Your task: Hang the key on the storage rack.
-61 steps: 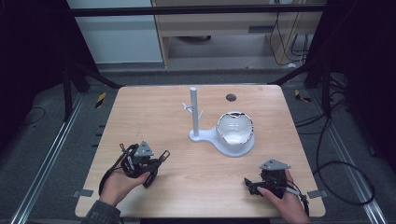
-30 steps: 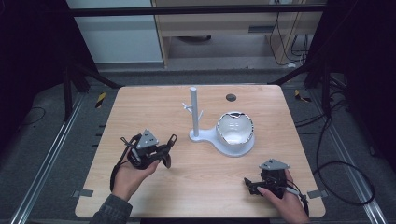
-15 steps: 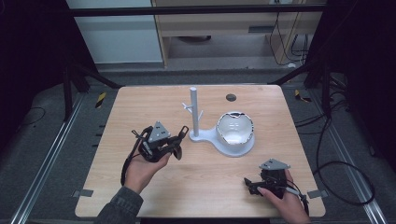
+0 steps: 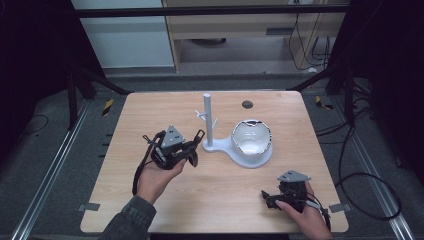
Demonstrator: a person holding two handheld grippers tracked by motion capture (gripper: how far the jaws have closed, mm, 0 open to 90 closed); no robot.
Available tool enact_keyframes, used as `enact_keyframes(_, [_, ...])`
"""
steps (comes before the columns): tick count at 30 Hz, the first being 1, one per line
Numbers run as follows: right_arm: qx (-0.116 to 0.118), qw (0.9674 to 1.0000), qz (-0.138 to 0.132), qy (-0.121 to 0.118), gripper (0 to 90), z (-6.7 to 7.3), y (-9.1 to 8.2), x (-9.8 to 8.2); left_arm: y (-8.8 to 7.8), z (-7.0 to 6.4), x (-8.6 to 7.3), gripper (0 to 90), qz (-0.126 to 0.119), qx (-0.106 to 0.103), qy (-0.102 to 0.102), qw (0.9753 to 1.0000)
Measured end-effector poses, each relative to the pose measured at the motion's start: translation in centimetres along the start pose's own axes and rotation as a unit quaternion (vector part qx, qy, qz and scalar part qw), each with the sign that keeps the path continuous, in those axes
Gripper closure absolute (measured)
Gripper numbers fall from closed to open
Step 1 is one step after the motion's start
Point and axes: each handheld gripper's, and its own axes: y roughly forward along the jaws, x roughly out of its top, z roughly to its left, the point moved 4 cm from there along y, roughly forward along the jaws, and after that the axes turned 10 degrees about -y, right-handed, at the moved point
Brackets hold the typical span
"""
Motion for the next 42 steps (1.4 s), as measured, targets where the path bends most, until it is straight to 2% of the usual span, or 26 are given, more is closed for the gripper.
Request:
enact_keyframes(15, [0.001,1.0000,-0.001,0.002,0.4,0.0,0.0,0.1,-0.5,0.0,2.1,80.2,-0.019,0.010,0.006,0.9997])
enact_keyframes(18, [0.001,1.0000,-0.001,0.002,0.3,0.0,0.0,0.1,-0.5,0.1,2.5,80.2,-0.017,0.017,0.014,0.9996])
enact_keyframes(27, [0.001,1.0000,-0.001,0.002,0.4,0.0,0.0,0.1,-0.1,1.1,3.0,80.2,-0.024,0.029,-0.002,0.9993])
enact_keyframes(31, [0.001,1.0000,-0.001,0.002,0.4,0.0,0.0,0.0,0.0,1.6,3.1,80.2,-0.020,0.037,-0.006,0.9991])
enact_keyframes(34, [-0.001,1.0000,-0.001,0.000,0.3,0.0,0.1,0.0,0.3,2.0,3.2,80.2,-0.022,0.033,-0.020,0.9990])
enact_keyframes(42, [-0.001,1.0000,-0.001,-0.001,0.4,0.0,0.1,0.0,1.4,2.6,3.2,80.1,-0.011,0.037,-0.029,0.9989])
